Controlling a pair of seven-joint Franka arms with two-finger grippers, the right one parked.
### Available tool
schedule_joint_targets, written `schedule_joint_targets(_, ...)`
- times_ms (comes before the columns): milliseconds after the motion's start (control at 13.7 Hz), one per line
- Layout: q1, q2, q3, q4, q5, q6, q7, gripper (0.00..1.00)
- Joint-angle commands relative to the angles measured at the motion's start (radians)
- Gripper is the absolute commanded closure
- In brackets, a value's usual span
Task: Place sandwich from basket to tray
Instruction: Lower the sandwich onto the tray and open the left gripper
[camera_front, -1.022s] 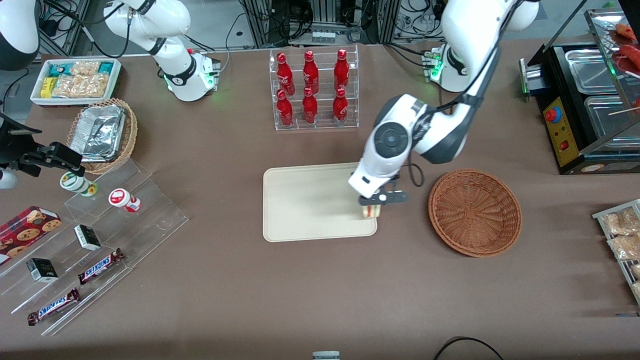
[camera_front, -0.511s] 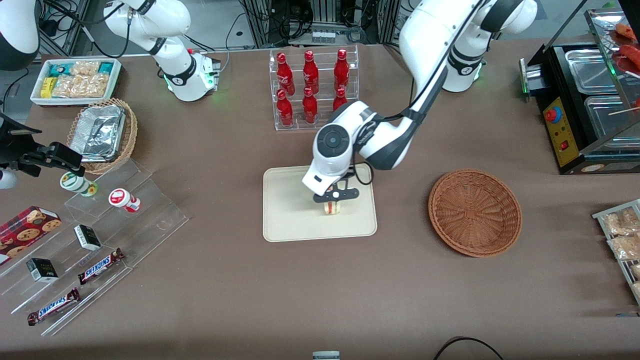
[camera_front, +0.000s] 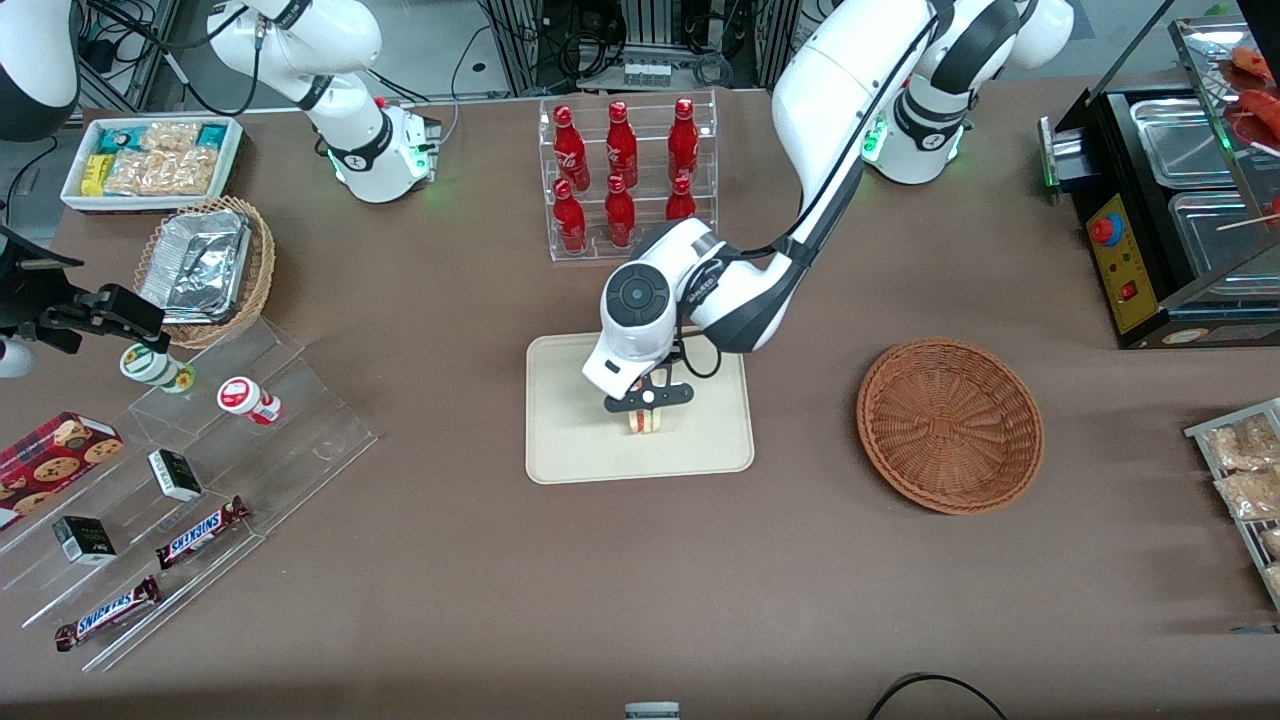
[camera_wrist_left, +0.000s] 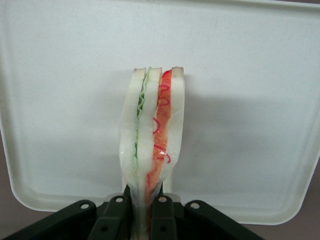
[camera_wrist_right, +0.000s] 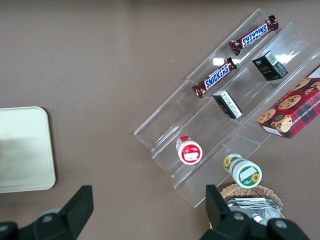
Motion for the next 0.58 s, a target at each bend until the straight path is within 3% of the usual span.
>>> schedule_joint_targets(0,-0.013,0.024,0.013,0.037,-0.013,0.005,-0.019,1.0)
schedule_joint_targets(365,-0.013,0.045,0.013,0.036,-0.039,0.012,-0.067,1.0)
schedule_joint_targets(438,-0.013,0.048,0.013,0.036,-0.041,0.013,-0.067,0.95)
schedule_joint_targets(511,-0.013,0.05,0.013,0.036,-0.041,0.022,-0.065,0.43)
